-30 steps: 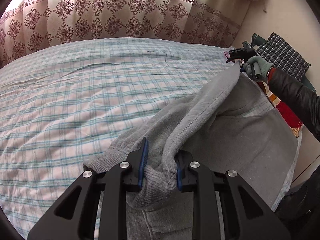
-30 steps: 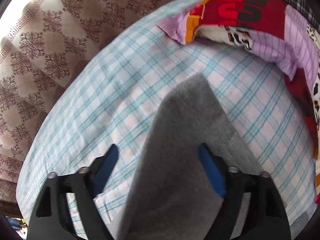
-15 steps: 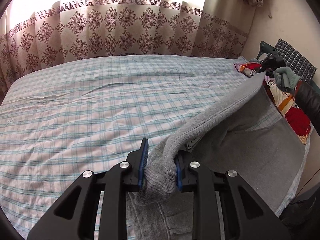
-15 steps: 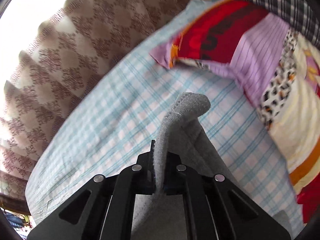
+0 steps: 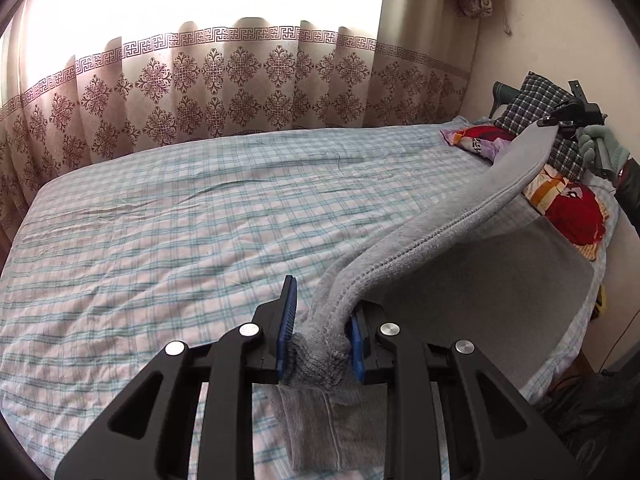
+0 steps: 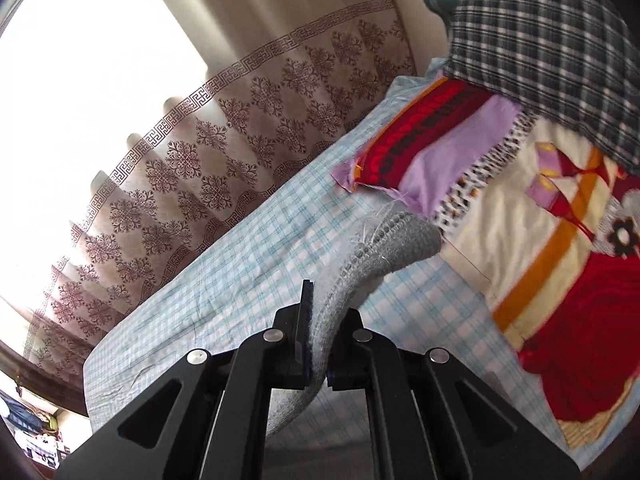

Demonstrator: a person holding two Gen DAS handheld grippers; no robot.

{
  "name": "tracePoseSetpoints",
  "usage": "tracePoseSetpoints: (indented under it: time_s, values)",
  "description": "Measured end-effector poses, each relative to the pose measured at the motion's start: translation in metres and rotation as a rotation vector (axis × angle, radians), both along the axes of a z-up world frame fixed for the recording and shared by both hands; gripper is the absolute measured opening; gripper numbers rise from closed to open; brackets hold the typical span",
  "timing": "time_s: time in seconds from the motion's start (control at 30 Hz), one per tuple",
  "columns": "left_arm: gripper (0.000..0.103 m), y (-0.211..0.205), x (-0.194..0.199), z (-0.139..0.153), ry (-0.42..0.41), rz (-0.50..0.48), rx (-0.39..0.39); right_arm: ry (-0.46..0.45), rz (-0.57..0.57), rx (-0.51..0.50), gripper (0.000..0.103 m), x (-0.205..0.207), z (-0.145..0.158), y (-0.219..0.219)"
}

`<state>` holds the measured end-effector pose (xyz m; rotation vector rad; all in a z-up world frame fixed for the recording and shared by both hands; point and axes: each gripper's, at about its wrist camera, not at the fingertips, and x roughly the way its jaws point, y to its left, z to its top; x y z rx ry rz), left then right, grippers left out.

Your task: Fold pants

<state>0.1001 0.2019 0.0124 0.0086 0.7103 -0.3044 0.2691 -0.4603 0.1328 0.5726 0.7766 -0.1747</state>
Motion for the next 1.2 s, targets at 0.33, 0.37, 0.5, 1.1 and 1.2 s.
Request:
tracePoseSetpoints:
  time_s: [0.33,0.37,0.5,1.1,1.2]
  values:
    - [0.024,-0.028,-0.042,-0.045,0.075,-0.131,0.104,0.116,-0.122,0.126,0.003,-0.147,-0.107,-0.059]
    - [0.024,-0.031,-0.045,-0.049,0.082,-0.142,0.124,0.127,-0.132,0.135,0.003,-0.162,-0.118,-0.064]
    - [0.024,-0.033,-0.051,-0.059,0.102,-0.178,0.178,0.148,-0.151,0.133,0.004,-0.196,-0.144,-0.069]
    - [0.024,-0.029,-0.064,-0.072,0.110,-0.208,0.273,0.171,-0.186,0.043,0.004,-0.259,-0.170,-0.049]
    - [0.026,-0.030,-0.062,-0.079,0.132,-0.206,0.271,0.214,-0.192,0.006,0.006,-0.258,-0.181,-0.051]
